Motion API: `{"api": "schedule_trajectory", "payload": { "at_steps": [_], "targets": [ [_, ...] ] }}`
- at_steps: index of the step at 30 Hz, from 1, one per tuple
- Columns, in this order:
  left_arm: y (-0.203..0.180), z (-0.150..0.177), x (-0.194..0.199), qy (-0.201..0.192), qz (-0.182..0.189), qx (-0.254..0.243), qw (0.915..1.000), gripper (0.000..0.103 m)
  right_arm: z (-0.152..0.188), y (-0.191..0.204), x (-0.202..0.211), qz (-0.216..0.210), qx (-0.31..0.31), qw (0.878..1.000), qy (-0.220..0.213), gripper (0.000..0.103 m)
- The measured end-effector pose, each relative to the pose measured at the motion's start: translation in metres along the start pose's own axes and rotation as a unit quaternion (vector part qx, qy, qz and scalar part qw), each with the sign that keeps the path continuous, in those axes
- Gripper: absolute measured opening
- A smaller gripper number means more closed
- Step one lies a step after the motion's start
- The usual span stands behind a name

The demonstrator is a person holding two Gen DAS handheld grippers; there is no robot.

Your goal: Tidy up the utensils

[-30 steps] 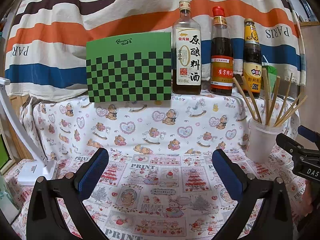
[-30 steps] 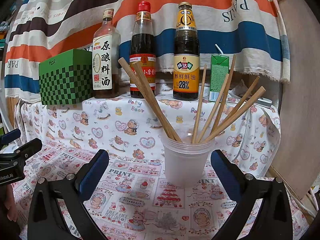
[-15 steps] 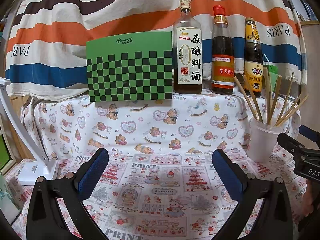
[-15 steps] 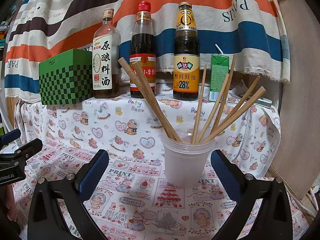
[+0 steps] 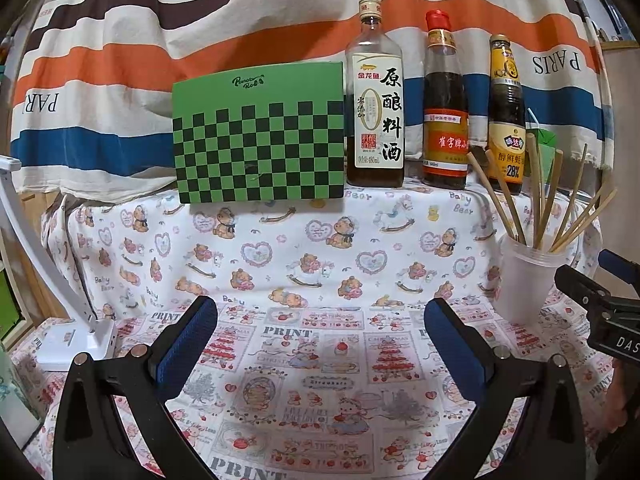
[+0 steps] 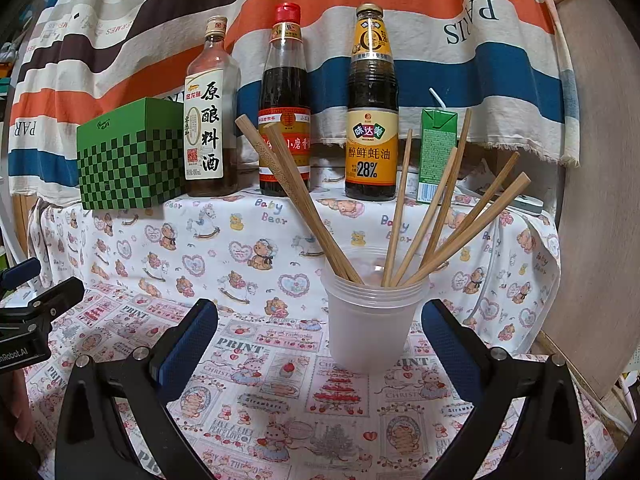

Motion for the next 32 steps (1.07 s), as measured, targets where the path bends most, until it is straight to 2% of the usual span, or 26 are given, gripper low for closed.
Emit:
{"api": "schedule_trajectory", "payload": {
  "at_steps": [32],
  "targets": [
    [0.0002,-0.0004,0.0004,0.003,-0.006,0.000,1.0000,0.103,0.0007,-0.0011,0.0003,0.001,0.000,1.000,0.000,0.103]
  ]
}}
Point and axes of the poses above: each gripper's, at about its wrist camera, not at the fingertips, and x roughly against the way its jaws point, y to its left, z to its underside, the point moved 3 cm from there along -x, roughly the way its jaws point, and after that the axes turned 9 degrees about -z, right-handed, at the moved point
